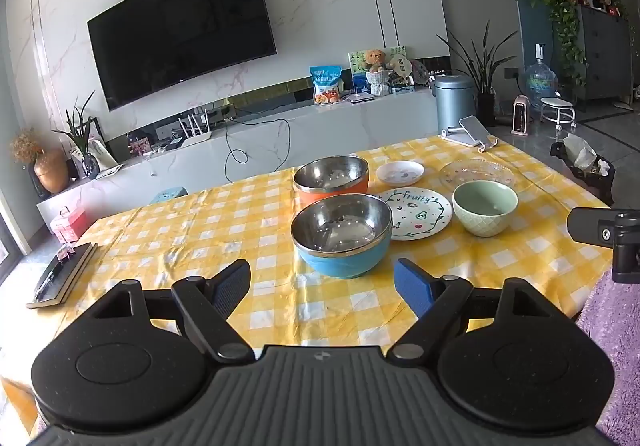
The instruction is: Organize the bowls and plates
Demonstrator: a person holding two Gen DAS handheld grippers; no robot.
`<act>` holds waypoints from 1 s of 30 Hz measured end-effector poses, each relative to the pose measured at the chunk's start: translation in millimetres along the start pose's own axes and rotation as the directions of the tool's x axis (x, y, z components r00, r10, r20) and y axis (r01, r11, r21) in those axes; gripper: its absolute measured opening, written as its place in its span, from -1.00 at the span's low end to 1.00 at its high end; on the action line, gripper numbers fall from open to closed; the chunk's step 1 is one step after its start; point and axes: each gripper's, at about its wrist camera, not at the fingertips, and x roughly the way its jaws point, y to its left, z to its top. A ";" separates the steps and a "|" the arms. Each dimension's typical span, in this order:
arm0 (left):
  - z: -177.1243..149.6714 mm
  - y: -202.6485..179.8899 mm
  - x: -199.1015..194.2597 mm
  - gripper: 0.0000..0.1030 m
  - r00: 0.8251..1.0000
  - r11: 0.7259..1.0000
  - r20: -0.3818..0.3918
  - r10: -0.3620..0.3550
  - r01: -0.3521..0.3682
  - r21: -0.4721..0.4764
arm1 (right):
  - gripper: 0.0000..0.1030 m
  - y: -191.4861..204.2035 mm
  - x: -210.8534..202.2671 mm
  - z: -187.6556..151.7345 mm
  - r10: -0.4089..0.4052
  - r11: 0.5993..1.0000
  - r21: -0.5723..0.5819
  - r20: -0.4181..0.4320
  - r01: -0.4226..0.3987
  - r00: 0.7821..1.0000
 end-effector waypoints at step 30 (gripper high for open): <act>-1.5 0.8 -0.3 0.86 1.000 1.000 -0.003 -0.010 0.010 -0.008 | 0.95 3.3 -2.4 -12.3 -0.009 1.000 -0.019 -0.009 0.008 1.000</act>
